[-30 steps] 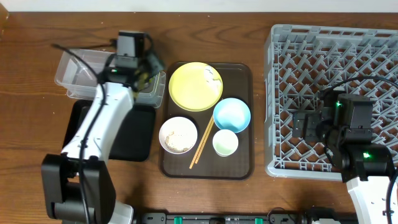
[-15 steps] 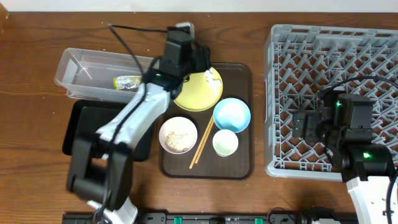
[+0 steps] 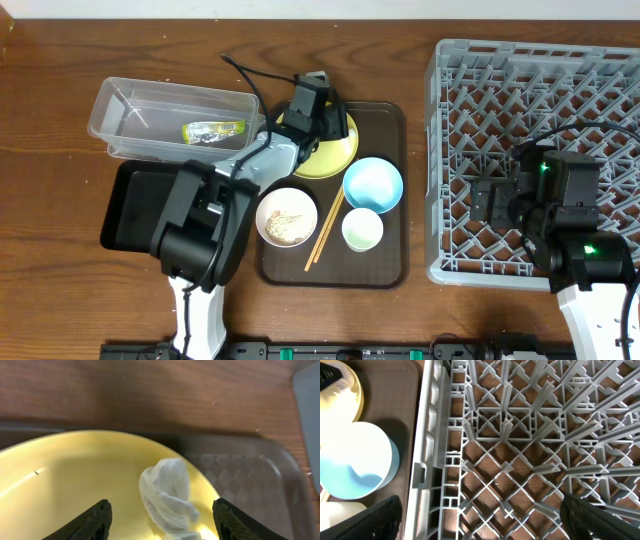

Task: Sort waste into correct bins and load items into the dishwasher rack
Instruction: 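Return the left gripper to the yellow plate and grasp the tissue, then carry the tissue left and drop it into the clear bin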

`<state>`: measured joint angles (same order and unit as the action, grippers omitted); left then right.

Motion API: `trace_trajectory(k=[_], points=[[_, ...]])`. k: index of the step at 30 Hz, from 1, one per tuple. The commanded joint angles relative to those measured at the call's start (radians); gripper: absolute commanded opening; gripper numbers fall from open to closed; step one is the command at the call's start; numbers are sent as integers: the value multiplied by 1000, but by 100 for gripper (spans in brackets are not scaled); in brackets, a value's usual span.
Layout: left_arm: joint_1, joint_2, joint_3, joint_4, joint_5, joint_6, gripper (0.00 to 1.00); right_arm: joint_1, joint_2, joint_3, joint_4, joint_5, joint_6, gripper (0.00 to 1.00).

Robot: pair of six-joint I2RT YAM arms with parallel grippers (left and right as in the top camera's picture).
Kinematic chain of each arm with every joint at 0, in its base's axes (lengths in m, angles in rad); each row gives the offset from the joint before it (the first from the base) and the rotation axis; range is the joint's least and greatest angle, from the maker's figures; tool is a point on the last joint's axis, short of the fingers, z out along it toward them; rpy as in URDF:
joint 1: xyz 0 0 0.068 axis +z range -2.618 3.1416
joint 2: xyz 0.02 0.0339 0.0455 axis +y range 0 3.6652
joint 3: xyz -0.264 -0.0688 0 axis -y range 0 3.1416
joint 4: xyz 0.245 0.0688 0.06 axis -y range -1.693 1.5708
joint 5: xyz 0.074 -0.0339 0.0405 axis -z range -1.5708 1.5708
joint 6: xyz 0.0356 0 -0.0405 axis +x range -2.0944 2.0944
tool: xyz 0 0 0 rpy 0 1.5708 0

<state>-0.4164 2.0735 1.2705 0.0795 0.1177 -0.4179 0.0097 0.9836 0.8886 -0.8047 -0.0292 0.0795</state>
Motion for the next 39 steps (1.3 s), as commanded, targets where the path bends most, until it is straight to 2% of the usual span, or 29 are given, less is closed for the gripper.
trace_trajectory(k=[1, 3, 6, 8, 10, 15, 19, 25, 31, 35, 39], points=[[-15, 23, 7, 5, -2, 14, 63, 10, -3, 24, -3, 2, 14, 99], [-17, 25, 7, 6, -4, 14, 55, 10, -3, 24, -4, 2, 14, 99], [-16, 25, 7, 8, -18, 15, 32, 10, -3, 24, -5, 2, 14, 99], [-16, 25, 7, 8, -17, 18, 20, 10, -3, 24, -4, 2, 14, 99], [-16, 23, 7, 6, -17, 18, 19, 10, -3, 24, -5, 2, 13, 99], [-12, -15, 7, -25, -34, 49, 6, 10, -3, 24, -10, 2, 13, 99], [0, -101, 7, -113, -98, 63, 6, 10, -3, 24, -11, 2, 13, 99], [45, -297, 7, -280, -113, 64, 6, 10, -3, 24, -11, 2, 13, 99], [152, -457, 7, -452, -248, 64, 6, 10, -3, 24, -11, 2, 13, 99], [246, -488, 7, -529, -286, 28, 7, 10, -3, 24, -11, 2, 13, 99], [327, -476, -3, -558, -286, -65, 11, 10, -3, 24, -11, 2, 13, 99]])
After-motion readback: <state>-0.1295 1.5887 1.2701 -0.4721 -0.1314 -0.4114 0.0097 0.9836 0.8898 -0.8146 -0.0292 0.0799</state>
